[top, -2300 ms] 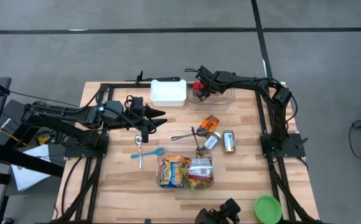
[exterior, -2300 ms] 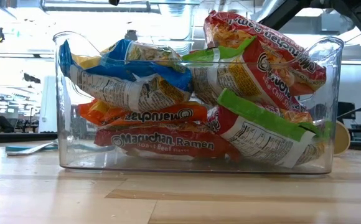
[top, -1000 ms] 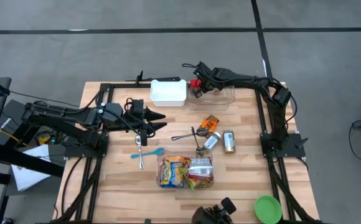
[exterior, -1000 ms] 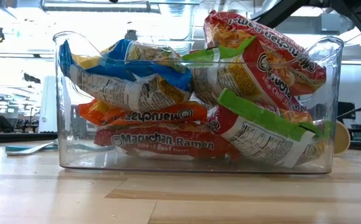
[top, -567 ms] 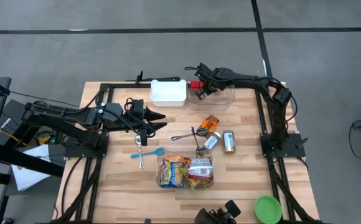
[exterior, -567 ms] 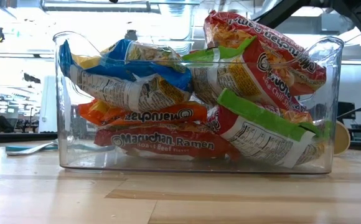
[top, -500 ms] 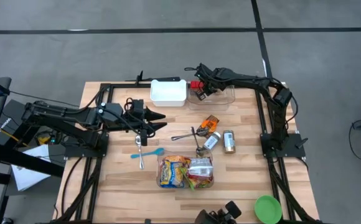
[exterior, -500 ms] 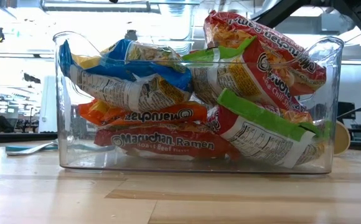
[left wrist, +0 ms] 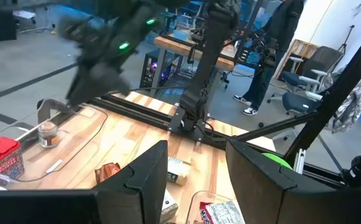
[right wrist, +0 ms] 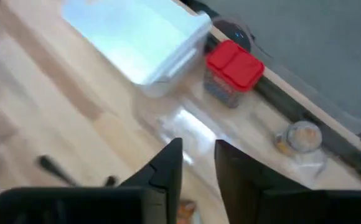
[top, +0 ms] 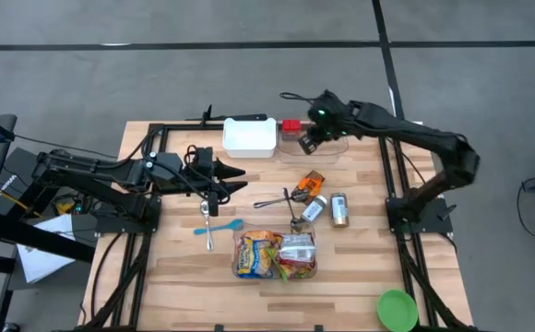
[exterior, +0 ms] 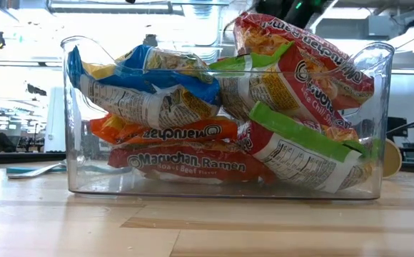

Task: Pick & Place Food Item
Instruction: Put the gold seasoning into the top transparent bin

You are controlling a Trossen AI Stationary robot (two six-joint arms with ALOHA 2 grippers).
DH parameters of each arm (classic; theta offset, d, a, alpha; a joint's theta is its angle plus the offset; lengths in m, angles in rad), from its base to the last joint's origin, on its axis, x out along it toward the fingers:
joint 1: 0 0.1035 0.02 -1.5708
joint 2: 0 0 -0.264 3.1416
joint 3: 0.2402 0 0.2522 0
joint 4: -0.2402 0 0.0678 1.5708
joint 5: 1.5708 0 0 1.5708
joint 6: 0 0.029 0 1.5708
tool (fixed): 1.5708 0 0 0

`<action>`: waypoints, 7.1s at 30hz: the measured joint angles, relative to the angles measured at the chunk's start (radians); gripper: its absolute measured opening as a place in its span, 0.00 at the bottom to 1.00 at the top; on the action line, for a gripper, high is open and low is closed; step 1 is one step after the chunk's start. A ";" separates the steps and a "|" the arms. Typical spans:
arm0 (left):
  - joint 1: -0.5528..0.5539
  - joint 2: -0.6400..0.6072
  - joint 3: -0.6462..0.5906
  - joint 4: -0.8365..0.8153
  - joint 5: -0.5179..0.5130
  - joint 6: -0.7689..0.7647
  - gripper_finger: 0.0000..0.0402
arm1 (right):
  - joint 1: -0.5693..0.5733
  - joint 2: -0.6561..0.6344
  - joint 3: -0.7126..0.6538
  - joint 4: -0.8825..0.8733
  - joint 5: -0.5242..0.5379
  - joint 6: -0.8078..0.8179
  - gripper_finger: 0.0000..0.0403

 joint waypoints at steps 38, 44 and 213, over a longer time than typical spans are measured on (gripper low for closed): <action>0.000 0.000 0.000 0.001 0.000 0.079 0.40 | 0.759 -0.291 -0.289 -0.435 0.035 -0.321 0.76; 0.000 0.000 0.000 0.000 0.000 0.074 0.40 | 0.822 -0.292 -0.333 -0.384 0.082 -0.947 0.76; -0.002 0.000 0.000 0.072 -0.046 0.010 0.40 | 0.484 -0.158 -0.443 -0.086 0.245 -0.555 0.95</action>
